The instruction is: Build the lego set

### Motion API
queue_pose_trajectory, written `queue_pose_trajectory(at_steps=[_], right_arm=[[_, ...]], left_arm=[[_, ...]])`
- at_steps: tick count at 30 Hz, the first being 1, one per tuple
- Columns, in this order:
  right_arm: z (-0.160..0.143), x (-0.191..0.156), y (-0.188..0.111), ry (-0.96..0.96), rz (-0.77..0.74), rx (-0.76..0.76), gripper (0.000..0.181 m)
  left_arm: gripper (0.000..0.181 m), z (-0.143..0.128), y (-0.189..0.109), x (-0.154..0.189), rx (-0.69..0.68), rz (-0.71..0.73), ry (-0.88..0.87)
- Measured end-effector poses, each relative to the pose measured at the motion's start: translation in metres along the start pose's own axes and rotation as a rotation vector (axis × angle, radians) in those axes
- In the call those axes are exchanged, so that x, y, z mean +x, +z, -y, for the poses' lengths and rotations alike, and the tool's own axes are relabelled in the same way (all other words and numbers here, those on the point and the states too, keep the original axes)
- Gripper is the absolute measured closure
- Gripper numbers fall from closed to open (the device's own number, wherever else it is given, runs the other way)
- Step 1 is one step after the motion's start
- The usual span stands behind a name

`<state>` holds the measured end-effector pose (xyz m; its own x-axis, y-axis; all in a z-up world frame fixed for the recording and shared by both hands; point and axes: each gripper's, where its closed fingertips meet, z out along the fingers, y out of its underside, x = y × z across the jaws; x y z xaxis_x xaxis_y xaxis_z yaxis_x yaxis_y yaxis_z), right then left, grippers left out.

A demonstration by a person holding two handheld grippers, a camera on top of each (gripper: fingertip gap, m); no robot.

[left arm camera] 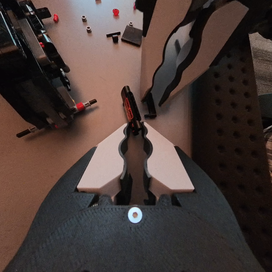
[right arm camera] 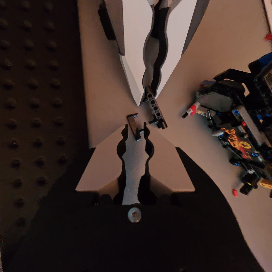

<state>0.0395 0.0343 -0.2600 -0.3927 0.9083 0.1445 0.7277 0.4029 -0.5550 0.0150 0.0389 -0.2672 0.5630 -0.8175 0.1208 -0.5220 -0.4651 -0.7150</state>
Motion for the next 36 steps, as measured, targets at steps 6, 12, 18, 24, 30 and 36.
queue_pose_trajectory(at_steps=[6, 12, 18, 24, 30, 36], right_arm=[[-0.009, 0.000, 0.004, -0.132, -0.143, -0.046, 0.175], [-0.006, 0.000, 0.005, -0.160, -0.186, 0.003, 0.176], [0.010, 0.002, -0.016, -0.061, -0.111, 0.115, 0.176], [0.015, 0.009, -0.025, -0.055, -0.011, 0.031, 0.176], [0.015, 0.009, -0.019, -0.100, 0.094, -0.105, 0.176], [0.015, 0.004, -0.018, -0.110, 0.181, -0.164, 0.176]], left_arm=[[0.167, 0.000, 0.000, 0.000, -0.002, -0.007, 0.005], [0.167, -0.001, 0.000, 0.000, -0.001, -0.003, 0.018], [0.168, -0.001, 0.002, 0.002, -0.010, 0.018, 0.080], [0.167, 0.000, 0.004, 0.005, -0.019, 0.019, 0.113], [0.167, 0.003, 0.006, 0.003, -0.031, 0.099, 0.211], [0.167, 0.007, 0.004, -0.002, -0.034, 0.185, 0.308]])
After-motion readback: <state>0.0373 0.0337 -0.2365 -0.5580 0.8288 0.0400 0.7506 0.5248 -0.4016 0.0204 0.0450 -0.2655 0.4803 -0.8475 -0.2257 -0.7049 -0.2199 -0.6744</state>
